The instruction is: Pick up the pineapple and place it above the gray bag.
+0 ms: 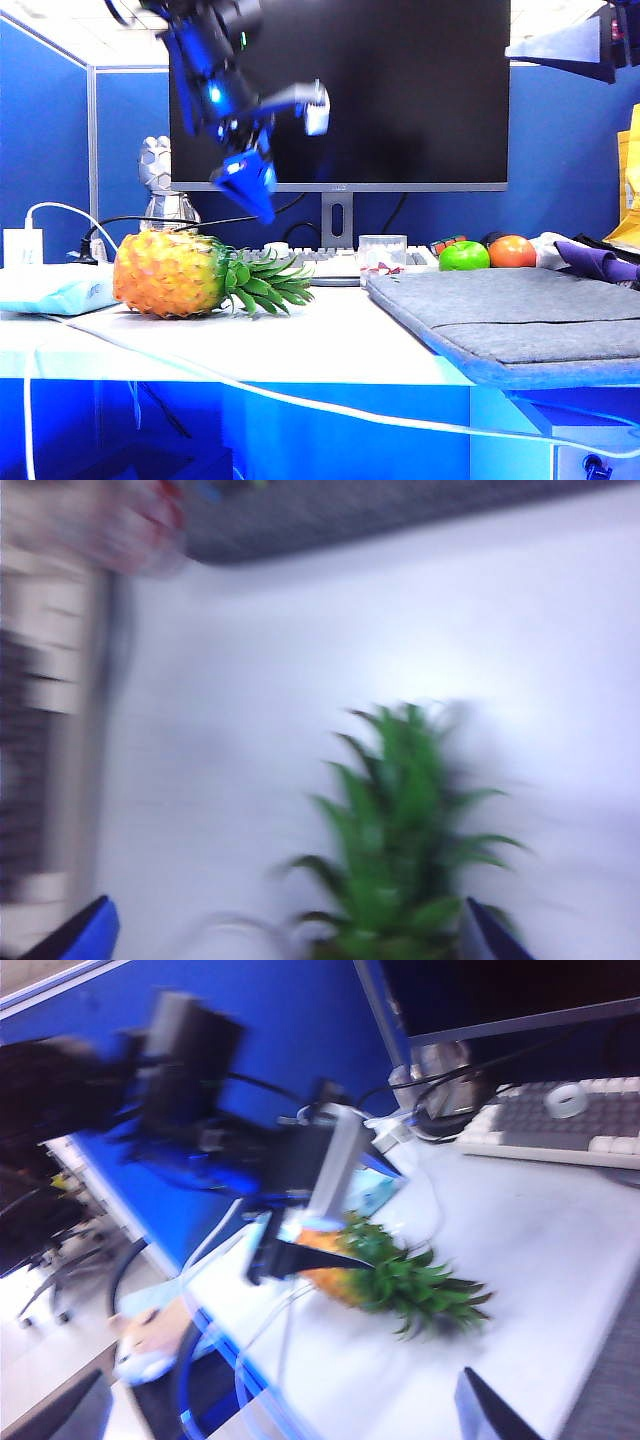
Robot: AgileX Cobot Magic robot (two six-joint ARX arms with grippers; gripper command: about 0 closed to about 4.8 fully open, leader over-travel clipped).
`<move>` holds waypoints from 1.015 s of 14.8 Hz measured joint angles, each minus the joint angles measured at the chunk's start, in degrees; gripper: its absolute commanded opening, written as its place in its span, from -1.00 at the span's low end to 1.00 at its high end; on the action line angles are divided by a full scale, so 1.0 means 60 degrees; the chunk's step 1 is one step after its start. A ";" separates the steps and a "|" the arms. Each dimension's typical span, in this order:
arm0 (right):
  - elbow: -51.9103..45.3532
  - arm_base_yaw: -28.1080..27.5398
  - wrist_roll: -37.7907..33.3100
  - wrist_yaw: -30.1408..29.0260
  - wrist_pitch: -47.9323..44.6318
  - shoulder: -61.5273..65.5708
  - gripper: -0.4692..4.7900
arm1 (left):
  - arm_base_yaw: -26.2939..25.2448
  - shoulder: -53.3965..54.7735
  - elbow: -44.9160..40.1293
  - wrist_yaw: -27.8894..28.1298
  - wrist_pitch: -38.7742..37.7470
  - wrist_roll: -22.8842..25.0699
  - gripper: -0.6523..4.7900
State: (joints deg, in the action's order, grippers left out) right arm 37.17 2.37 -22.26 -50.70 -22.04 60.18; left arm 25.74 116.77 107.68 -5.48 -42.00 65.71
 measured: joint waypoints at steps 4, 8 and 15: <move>0.0000 0.0000 0.0000 -0.0521 0.0011 0.0000 1.00 | -0.0062 0.0739 0.0772 0.0171 -0.1581 -0.0211 1.00; 0.0000 0.0000 -0.0007 -0.1191 0.0007 0.0000 1.00 | -0.0047 0.1239 0.0794 0.0459 -0.1279 -0.0164 1.00; 0.0000 0.0000 -0.0015 -0.1570 0.0011 0.0000 1.00 | -0.0051 0.2386 0.0823 0.1548 -0.0255 0.0138 -0.77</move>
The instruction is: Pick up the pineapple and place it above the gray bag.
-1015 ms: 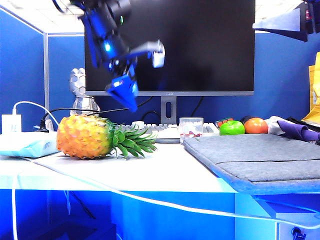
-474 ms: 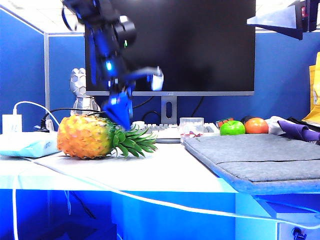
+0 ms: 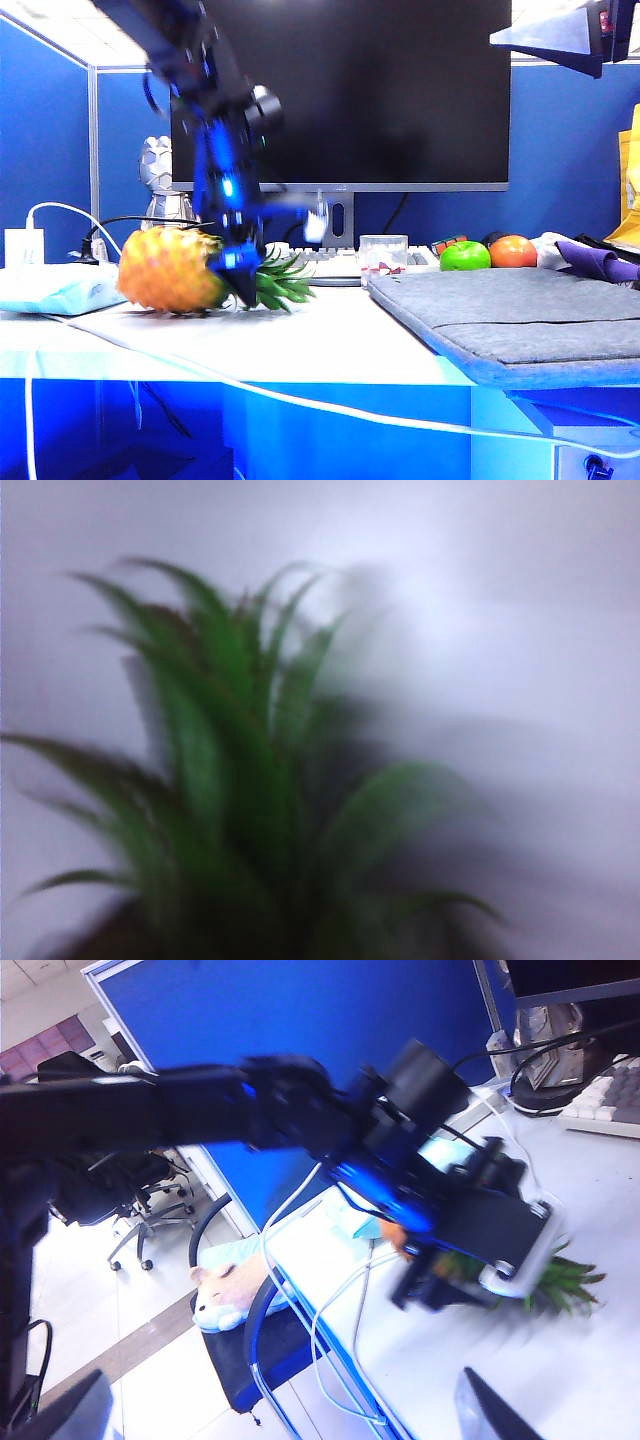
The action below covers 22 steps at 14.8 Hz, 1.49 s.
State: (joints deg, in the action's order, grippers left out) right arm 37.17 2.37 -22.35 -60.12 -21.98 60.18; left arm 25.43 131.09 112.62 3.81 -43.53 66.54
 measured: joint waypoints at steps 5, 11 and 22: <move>0.0000 0.0000 0.0000 0.0073 -0.0011 0.0000 1.00 | 0.0095 0.0266 0.0124 0.0820 0.0685 -0.0390 -0.79; 0.0000 0.0000 -0.0098 0.0255 -0.0015 0.0000 1.00 | 0.0867 0.0393 0.4517 -0.3293 0.0936 -0.3850 -0.78; 0.0000 -0.0674 -0.0510 -0.0648 0.0197 -0.0430 1.00 | 0.1333 0.2554 0.5584 -0.9905 0.6116 -0.9781 -0.78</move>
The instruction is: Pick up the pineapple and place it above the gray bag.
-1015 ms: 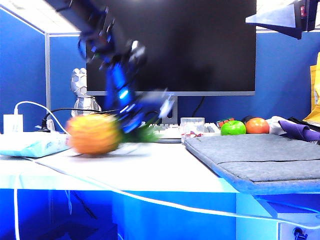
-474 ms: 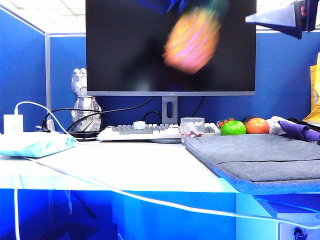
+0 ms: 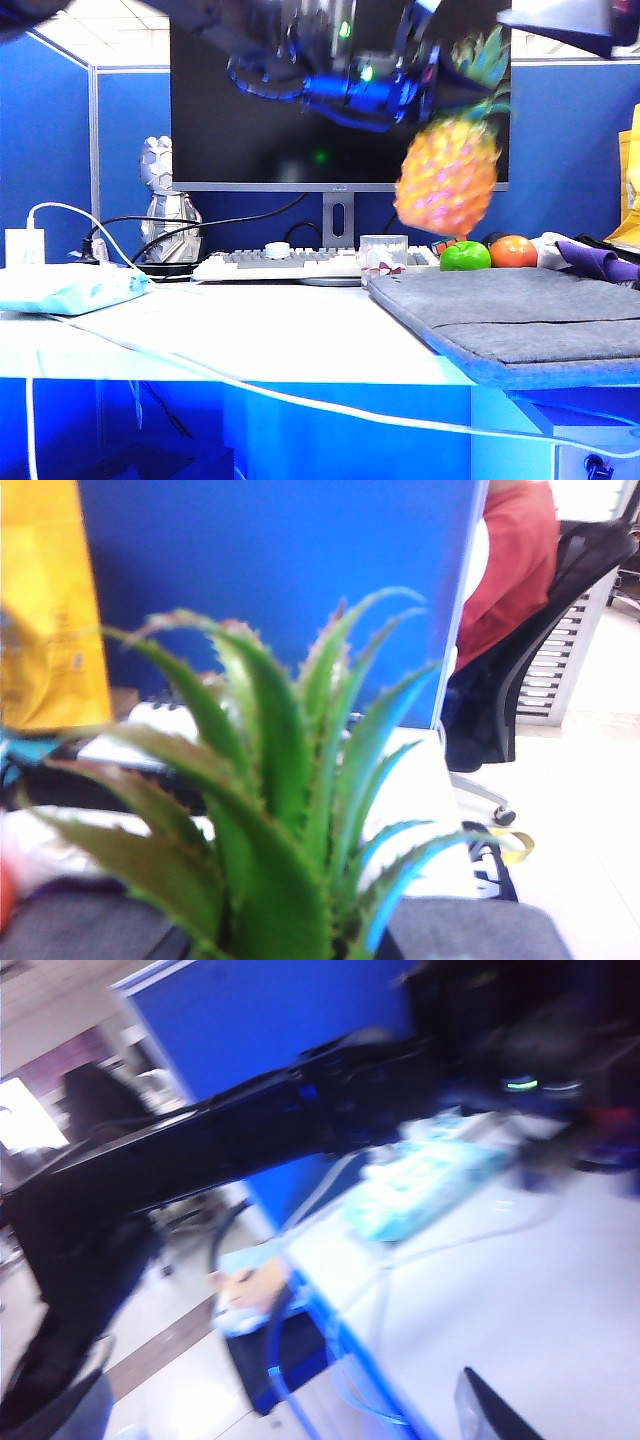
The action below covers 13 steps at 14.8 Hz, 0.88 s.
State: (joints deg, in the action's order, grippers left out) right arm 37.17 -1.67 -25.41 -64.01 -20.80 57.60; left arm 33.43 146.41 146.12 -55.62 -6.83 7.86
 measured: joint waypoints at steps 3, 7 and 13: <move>0.0000 -0.1453 0.0211 -0.0189 0.0514 0.0011 1.00 | -0.0069 0.0095 0.0120 -0.0036 0.1151 -0.0135 -0.78; 0.0000 -0.1526 0.0233 -0.0226 0.0568 0.0076 1.00 | 0.0015 0.1169 0.0087 0.0157 0.3348 -0.1792 -0.78; -0.0004 -0.1752 0.0423 -0.0299 0.0896 0.0076 1.00 | 0.0106 0.2113 0.0080 0.0525 0.4754 -0.2342 -0.78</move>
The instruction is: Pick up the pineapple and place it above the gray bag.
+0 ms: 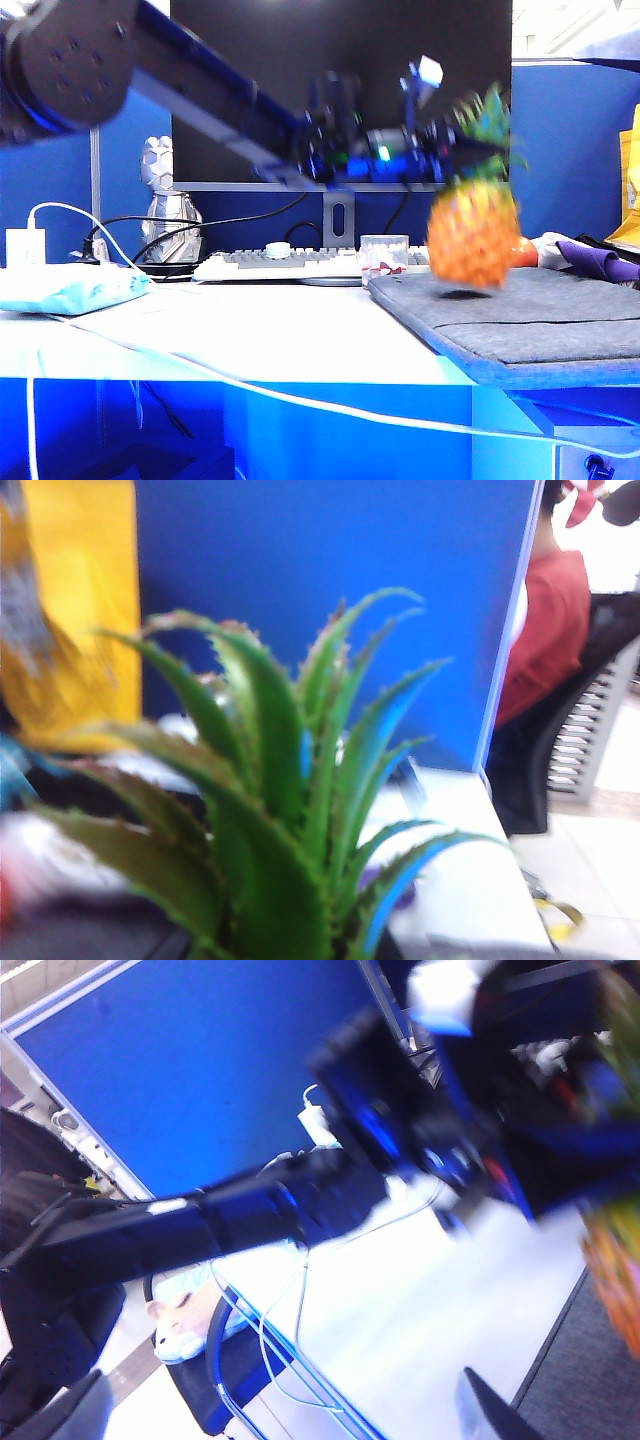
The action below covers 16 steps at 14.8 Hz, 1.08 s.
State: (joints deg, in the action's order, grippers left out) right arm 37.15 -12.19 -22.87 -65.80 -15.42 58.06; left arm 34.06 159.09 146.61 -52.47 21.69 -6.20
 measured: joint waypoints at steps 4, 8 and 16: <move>0.0000 -0.0004 0.0073 0.0004 0.0149 0.0004 1.00 | 0.0168 0.0375 0.0044 0.0481 0.0270 -0.0120 -0.78; 0.0000 -0.0004 0.0080 0.0004 0.0153 0.0000 1.00 | 0.0182 0.0386 0.0084 0.0535 -0.0055 -0.0178 -0.78; -0.0018 0.0055 0.3045 0.3880 0.3410 0.0004 1.00 | 0.0182 0.0382 0.0087 0.0350 -0.0087 -0.0412 -0.78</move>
State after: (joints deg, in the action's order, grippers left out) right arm 37.04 -11.86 -4.60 -42.52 5.04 58.08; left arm 35.16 161.38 147.13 -50.37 21.17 -8.67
